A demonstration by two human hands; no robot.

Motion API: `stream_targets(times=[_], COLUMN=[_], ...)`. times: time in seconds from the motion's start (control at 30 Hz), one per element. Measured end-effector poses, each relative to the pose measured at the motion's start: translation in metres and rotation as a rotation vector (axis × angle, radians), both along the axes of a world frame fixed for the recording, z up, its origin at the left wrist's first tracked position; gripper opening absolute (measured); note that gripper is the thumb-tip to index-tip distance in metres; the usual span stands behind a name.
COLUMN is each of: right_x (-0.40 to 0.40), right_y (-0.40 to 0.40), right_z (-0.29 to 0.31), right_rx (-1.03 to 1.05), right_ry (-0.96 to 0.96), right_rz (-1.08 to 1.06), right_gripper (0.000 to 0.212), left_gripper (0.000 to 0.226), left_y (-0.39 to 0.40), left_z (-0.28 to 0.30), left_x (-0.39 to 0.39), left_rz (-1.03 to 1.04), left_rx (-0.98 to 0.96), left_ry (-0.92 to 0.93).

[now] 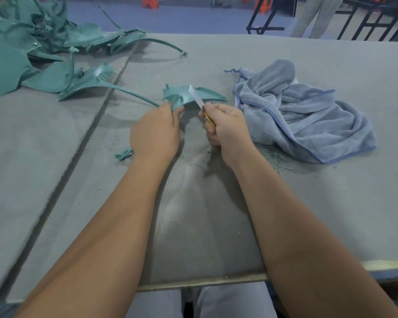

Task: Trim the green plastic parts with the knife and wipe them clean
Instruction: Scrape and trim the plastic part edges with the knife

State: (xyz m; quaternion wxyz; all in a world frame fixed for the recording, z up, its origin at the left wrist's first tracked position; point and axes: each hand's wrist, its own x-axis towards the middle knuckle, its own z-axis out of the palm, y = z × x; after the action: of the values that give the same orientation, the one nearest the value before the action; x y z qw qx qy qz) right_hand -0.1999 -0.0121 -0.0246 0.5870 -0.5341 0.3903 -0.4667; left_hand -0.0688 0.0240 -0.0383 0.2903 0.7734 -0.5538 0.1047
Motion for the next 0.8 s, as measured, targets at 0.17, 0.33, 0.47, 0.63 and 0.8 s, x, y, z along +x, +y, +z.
stream_targets(times=[0.17,0.33,0.47,0.63,0.8], right_x=[0.001,0.006,0.008,0.004,0.008], right_y=[-0.002,-0.003,-0.003,-0.010,-0.008], right_z=[-0.004,-0.007,-0.007,-0.007,-0.007], right_rx=[-0.073,-0.076,-0.076,0.034,0.073], right_ry=[0.151,0.177,0.177,0.046,0.021], right_rz=[-0.077,-0.206,-0.255,-0.318,-0.437], right_gripper=[0.038,0.042,0.038,0.039,0.040], left_gripper=[0.042,0.043,0.043,0.044,0.046], left_y=[0.003,0.005,0.006,0.011,0.012], left_z=[0.001,0.000,-0.001,0.000,0.002], left_x=[0.000,-0.001,-0.002,0.004,0.004], left_rz=[0.005,0.004,0.006,0.038,0.048], left_rx=[-0.015,-0.012,-0.019,-0.065,-0.055], left_ry=[0.000,-0.016,-0.028,-0.003,-0.001])
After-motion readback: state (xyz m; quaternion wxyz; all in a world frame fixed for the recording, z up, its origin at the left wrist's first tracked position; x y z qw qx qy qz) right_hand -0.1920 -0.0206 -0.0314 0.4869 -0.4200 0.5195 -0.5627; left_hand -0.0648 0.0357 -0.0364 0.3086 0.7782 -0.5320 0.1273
